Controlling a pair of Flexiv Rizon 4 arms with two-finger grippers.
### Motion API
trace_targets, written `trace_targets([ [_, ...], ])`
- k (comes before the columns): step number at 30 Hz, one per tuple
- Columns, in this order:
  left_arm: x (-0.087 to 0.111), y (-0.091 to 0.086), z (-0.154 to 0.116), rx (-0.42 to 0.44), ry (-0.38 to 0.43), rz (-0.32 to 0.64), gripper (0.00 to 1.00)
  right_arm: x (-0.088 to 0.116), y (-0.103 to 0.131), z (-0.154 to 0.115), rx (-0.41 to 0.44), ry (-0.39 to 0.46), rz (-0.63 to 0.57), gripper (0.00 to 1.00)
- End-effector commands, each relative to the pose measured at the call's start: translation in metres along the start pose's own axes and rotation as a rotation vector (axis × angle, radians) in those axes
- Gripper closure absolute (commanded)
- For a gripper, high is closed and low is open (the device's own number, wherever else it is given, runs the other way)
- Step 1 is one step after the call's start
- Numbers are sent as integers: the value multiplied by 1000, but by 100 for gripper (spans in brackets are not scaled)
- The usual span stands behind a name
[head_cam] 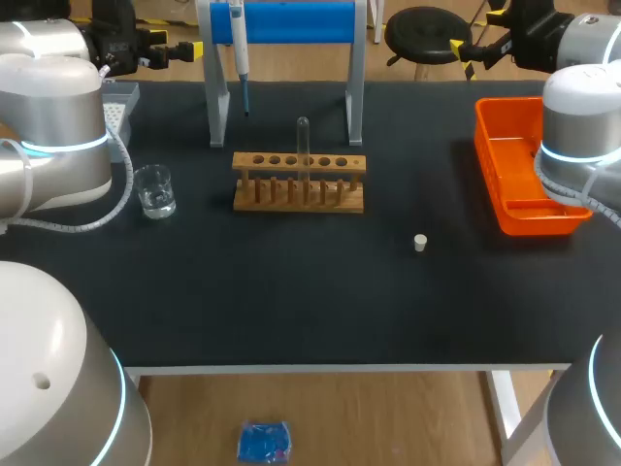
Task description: Invert the test tube, pick up the pipette, mount the tip to pipette, aspirate from beaker and dispense into the tube, eject the tip, return the pipette, and cap with the stopper.
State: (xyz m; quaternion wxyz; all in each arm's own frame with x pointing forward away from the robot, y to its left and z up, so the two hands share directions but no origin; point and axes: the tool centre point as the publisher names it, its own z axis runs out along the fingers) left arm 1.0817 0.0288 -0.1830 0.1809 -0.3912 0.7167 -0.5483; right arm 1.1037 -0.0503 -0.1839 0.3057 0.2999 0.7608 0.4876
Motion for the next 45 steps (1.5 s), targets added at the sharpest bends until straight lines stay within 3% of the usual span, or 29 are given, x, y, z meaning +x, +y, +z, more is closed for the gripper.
trace_targets([
  [1,0,0,0,0,1,-1,0,0,0,0,0,0,0,0],
  [16,0,0,0,0,1,-1,0,0,0,0,0,0,0,0],
  [26,0,0,0,0,1,-1,0,71,10,-78,-133,315,-90,0],
  [33,0,0,0,0,1,-1,0,130,11,-116,-183,527,-86,0],
  [41,0,0,0,0,1,-1,0,186,-14,-136,-144,667,-154,0],
  [45,0,0,0,0,1,-1,0,190,-17,-137,-141,664,-184,0],
])
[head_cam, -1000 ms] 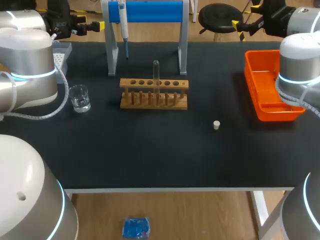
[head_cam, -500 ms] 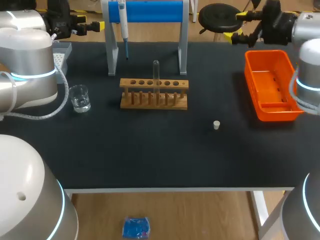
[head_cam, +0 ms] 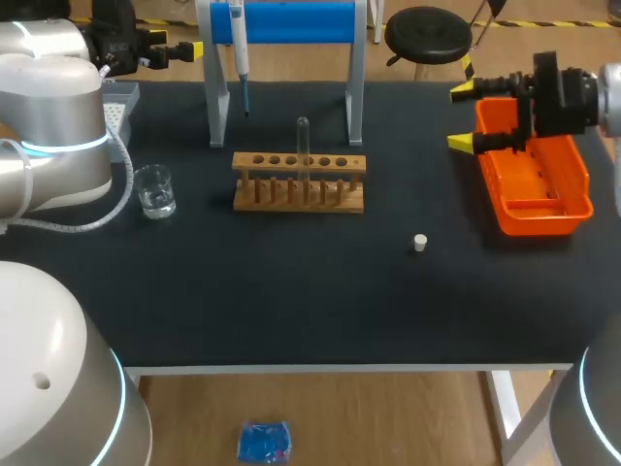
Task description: Invert the test tube, pick up the pipette, mount the tip to pipette, aspirate from beaker and dispense into the tube, eject the tip, return the pipette, and cap with the stopper.
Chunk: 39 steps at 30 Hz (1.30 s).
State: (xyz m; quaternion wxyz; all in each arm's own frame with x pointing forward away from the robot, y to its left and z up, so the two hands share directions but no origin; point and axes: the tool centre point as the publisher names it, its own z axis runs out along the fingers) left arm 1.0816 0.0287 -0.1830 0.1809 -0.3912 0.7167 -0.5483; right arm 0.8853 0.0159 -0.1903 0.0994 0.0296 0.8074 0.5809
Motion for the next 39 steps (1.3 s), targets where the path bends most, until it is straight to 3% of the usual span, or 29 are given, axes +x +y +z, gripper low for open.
trace_targets([
  [1,0,0,0,0,1,-1,0,7,2,-8,1,-12,0,0],
  [10,0,0,0,0,1,-1,0,7,2,-8,1,-12,0,0],
  [13,27,5,-13,-4,32,55,0,7,2,-8,1,-12,0,0],
  [18,77,30,-34,13,91,100,0,7,2,-8,1,-12,0,0],
  [24,128,56,-54,-8,70,154,0,7,2,-8,1,-12,0,0],
  [28,151,64,-61,22,88,210,0,7,2,-8,1,-12,0,0],
  [32,170,72,-64,42,170,283,0,7,2,-8,1,-12,0,0],
  [39,185,87,-66,-24,219,344,0,7,2,-8,1,-12,0,0],
])
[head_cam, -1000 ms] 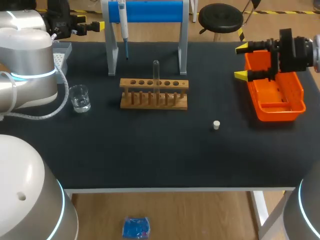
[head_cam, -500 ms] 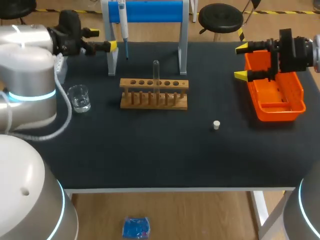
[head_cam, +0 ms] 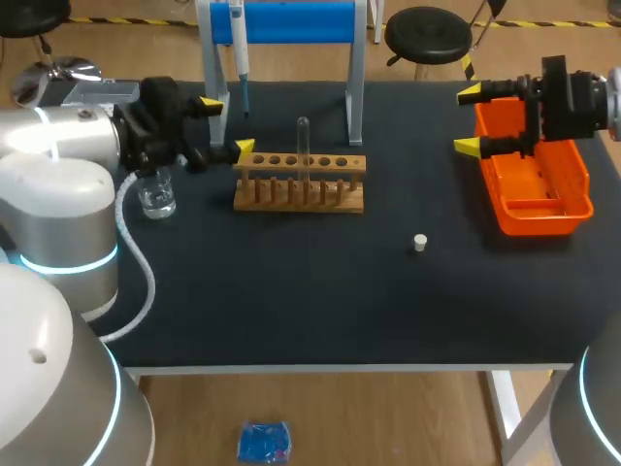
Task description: Invert the test tube, pick up the pipette, mount the tip to pipette, aspirate from beaker and dispense into the tube, eject the tip, return the pipette, and cap with the stopper.
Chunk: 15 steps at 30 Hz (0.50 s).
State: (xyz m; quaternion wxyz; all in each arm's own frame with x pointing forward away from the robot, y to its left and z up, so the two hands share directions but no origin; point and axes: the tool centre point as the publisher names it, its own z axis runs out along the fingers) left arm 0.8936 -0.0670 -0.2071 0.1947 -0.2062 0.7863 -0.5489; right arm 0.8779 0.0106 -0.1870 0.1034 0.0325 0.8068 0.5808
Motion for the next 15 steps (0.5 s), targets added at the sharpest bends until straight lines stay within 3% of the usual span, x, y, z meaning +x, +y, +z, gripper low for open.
trace_targets([
  [1,2,9,-6,-37,15,4,0,1,0,-1,1,-2,0,0],
  [9,2,26,-6,-72,27,-31,0,1,0,-1,1,-2,0,0],
  [15,3,29,-6,-70,24,-37,0,1,0,-1,1,-2,0,0],
])
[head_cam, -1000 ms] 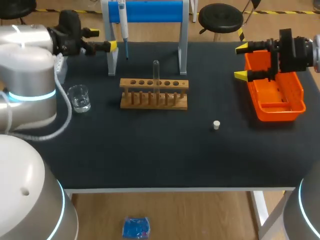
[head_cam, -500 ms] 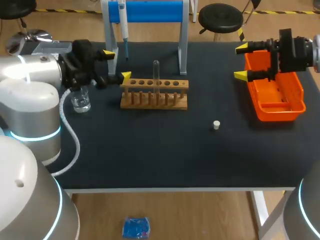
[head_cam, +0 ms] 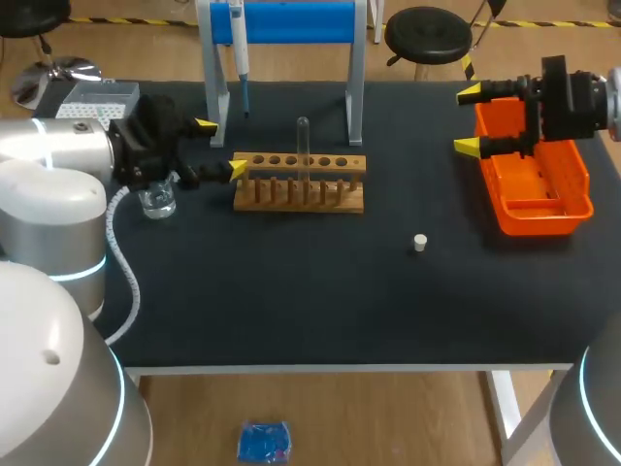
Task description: Invert the test tube, pick up the pipette, mount the tip to pipette, aspirate from beaker and dispense into the tube, eject the tip, return the pipette, and cap with the stopper.
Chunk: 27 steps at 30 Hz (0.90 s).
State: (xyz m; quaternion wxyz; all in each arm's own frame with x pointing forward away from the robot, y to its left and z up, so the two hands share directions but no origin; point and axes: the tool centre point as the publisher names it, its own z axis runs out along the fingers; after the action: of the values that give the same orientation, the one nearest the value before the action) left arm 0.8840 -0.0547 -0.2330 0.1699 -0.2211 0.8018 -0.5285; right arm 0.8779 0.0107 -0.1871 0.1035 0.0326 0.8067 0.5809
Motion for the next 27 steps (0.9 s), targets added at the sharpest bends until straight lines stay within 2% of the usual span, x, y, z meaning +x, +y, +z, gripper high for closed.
trace_targets([
  [1,-1,-1,0,-5,3,-1,0,1,1,-1,1,-2,0,0],
  [17,-1,-1,0,-5,3,-1,0,1,1,-1,1,-2,0,0],
  [27,-1,-1,0,-5,3,-1,0,-1,4,86,-11,120,-39,0],
])
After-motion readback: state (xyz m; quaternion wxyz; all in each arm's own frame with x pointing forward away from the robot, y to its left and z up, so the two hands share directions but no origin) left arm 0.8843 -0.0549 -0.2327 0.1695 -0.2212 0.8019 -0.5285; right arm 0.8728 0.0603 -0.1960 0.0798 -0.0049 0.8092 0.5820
